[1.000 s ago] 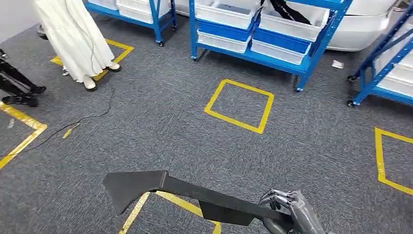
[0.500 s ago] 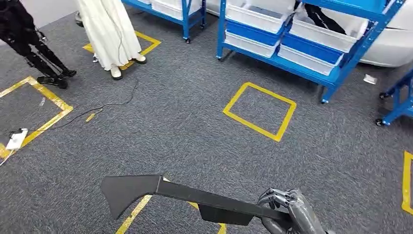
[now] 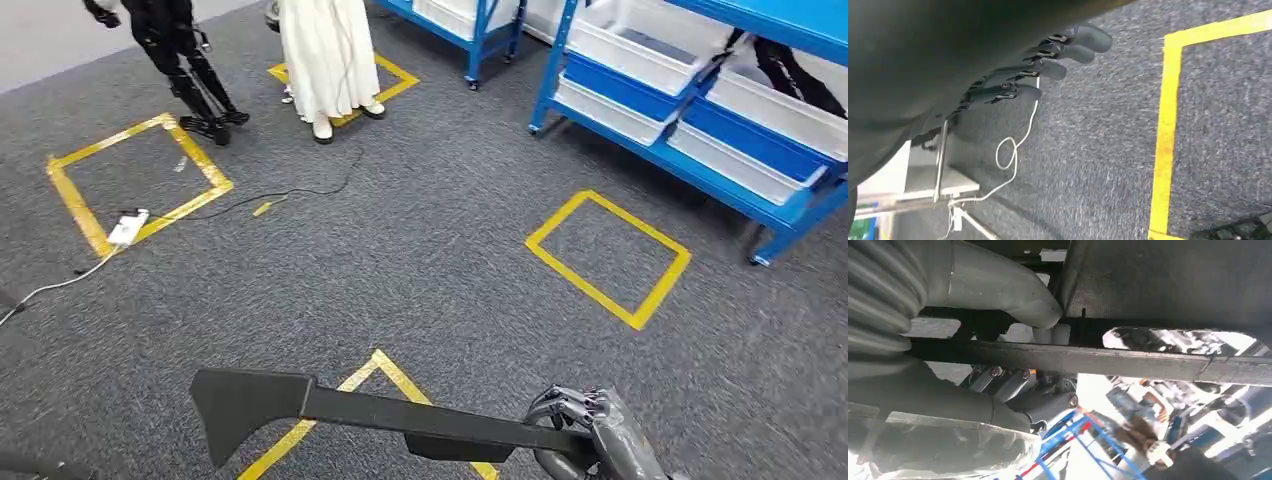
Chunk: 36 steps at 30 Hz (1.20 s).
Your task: Take the parts from the cabinet and place them on the table.
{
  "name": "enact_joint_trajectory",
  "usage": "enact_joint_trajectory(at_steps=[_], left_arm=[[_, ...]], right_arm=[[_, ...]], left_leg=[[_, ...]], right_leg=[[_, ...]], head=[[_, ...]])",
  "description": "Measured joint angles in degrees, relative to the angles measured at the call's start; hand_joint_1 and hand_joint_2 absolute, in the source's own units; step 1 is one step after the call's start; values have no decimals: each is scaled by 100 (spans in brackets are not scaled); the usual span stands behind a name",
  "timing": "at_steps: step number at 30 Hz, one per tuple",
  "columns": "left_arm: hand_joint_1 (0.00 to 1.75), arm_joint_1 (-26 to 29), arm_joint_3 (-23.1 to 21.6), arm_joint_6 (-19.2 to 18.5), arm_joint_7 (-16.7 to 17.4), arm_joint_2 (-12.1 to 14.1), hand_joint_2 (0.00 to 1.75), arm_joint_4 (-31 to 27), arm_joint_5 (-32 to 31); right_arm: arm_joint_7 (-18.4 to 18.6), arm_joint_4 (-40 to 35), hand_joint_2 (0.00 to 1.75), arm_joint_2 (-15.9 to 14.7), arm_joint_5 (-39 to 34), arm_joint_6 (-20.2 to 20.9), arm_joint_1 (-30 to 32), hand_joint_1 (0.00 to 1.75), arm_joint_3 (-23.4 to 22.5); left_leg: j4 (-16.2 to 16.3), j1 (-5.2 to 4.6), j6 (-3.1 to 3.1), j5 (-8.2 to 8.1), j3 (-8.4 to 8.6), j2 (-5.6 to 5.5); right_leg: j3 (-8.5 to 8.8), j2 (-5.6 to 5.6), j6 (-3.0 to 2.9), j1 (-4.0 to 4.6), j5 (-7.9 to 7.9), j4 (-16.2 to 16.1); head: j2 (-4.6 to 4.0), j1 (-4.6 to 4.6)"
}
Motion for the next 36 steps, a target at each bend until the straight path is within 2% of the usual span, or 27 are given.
enact_joint_trajectory(at_steps=[3,4,5,6,8,9,10,12,13,14,15,18,19,20,21,23,24,25,26,28,29,30,31,33,34,35,36], left_arm=[[0,21,-13,-74,-11,2,0,0,2],[0,21,-13,-85,-11,20,0,0,4],[0,20,-11,-100,-13,24,0,0,7],[0,15,-11,-122,-18,26,0,0,9],[0,8,-9,-136,-20,37,0,0,15],[0,9,-9,-135,-22,39,0,0,15],[0,16,-7,-142,-22,42,0,0,15],[0,18,2,-168,-22,50,0,0,15],[0,16,4,-188,-22,52,0,0,15],[0,10,7,-188,-22,50,0,0,15],[0,8,9,-195,-22,44,0,0,15],[0,2,9,-194,-22,44,0,0,15],[0,-3,9,-195,-22,44,0,0,15],[0,6,11,-194,-22,28,0,0,15],[0,-5,13,-195,-17,33,0,0,15],[0,-32,13,-195,-17,28,0,0,20],[0,-26,13,-192,-20,24,0,0,20],[0,-6,13,-192,-20,20,0,0,24],[0,10,13,-192,-22,15,0,0,24],[0,18,13,-197,-31,15,0,0,24],[0,18,13,-203,-39,13,0,0,20],[0,17,13,-210,-39,13,0,0,18],[0,19,13,-223,-39,13,0,0,17],[0,48,13,-240,-39,13,0,0,17],[0,60,13,-243,-39,13,0,2,15],[0,60,13,-247,-39,13,0,0,15],[0,57,13,-249,-39,11,0,0,15]], right_arm=[[2,-9,175,2,15,17,-103,175,11],[2,-9,175,9,15,33,-117,175,26],[2,-9,175,9,18,42,-127,175,48],[2,-7,175,9,13,46,-122,175,55],[2,9,175,2,2,59,-121,175,59],[2,18,175,0,0,61,-121,175,59],[2,24,175,0,0,65,-121,175,65],[2,24,175,-2,-2,81,-118,175,70],[2,24,175,-4,-2,85,-113,175,76],[2,24,175,-4,-7,87,-104,175,83],[7,22,175,-6,-7,90,-91,175,85],[7,20,175,-15,-13,90,-90,175,92],[7,20,175,-22,-15,90,-88,175,92],[9,20,175,-35,-13,90,-98,175,92],[11,13,175,-39,-18,90,-81,175,94],[11,20,175,-46,-28,90,-44,175,94],[11,20,175,-46,-31,90,-22,175,94],[11,33,175,-50,-28,92,-21,175,94],[15,46,175,-57,-28,92,-18,175,94],[15,50,175,-70,-33,92,-16,175,94],[13,50,175,-79,-33,85,-9,175,94],[9,52,175,-83,-33,83,1,175,94],[4,50,175,-83,-37,76,11,175,92],[2,50,175,-92,-39,74,14,175,90],[0,48,175,-96,-44,74,13,175,90],[0,48,175,-96,-48,72,9,175,92],[0,48,175,-94,-50,66,29,175,90]], left_leg=[[-30,21,-108,54,-71,-148],[43,39,-103,18,-81,-13],[200,4,-136,-112,-145,350],[548,19,-167,-356,-302,573],[1492,64,-229,-801,-751,675],[1778,83,-260,-871,-899,684],[1784,106,-281,-810,-906,704],[1027,147,-314,-392,-503,797],[503,151,-317,-182,-192,941],[133,134,-278,-163,1,1211],[119,105,-225,-134,23,1175],[139,24,-111,-141,-34,988],[51,38,-40,-87,17,899],[-1,62,0,-56,44,843],[-37,66,46,-26,32,784],[-36,66,86,2,-8,634],[-35,66,92,6,-19,545],[-32,66,89,8,-23,450],[-29,67,79,14,-22,359],[-25,88,46,31,-20,182],[-25,89,17,41,-24,109],[-1,50,-32,41,-41,39],[-8,47,-72,40,-55,2],[-41,73,-140,71,-83,-84],[-25,91,-171,85,-99,-146],[86,92,-177,0,-129,174],[335,68,-186,-188,-226,479]], right_leg=[[43,-164,-139,45,46,11],[60,-226,-204,-137,88,-53],[91,-294,-232,-97,81,-60],[112,-389,-319,-78,64,-59],[124,-573,-350,-41,41,-55],[123,-651,-354,-34,36,-52],[127,-723,-353,-34,32,-50],[144,-863,-314,-43,-4,-33],[160,-919,-284,-46,-41,-5],[180,-981,-236,-21,-84,29],[160,-1022,-188,57,-122,43],[212,-1171,-99,36,-121,10],[224,-1227,-53,89,-157,26],[162,-984,-41,2,-223,114],[25,-675,-64,-16,-398,424],[-420,-505,-100,-58,-739,1269],[-629,-477,-79,-67,-829,1635],[-715,-461,-30,-74,-809,1761],[-654,-457,43,-95,-679,1584],[-242,-362,187,-151,-258,681],[-28,-136,225,-201,-104,219],[-14,41,192,-191,-87,72],[-14,-71,96,-159,-56,59],[35,-144,-2,-95,-47,85],[43,-225,-61,-147,-9,57],[70,-287,-106,-195,12,40],[79,-350,-187,-171,2,37]], head=[[0,0],[0,-22],[0,-13],[0,-41],[0,-37],[0,-42],[0,-42],[0,-44],[0,-44],[0,-50],[0,-22],[0,-33],[0,-31],[0,-29],[0,-26],[0,-11],[0,-11],[0,-13],[0,-13],[0,-11],[0,-7],[0,4],[0,-9],[0,-22],[0,-26],[0,-26],[0,-68]])
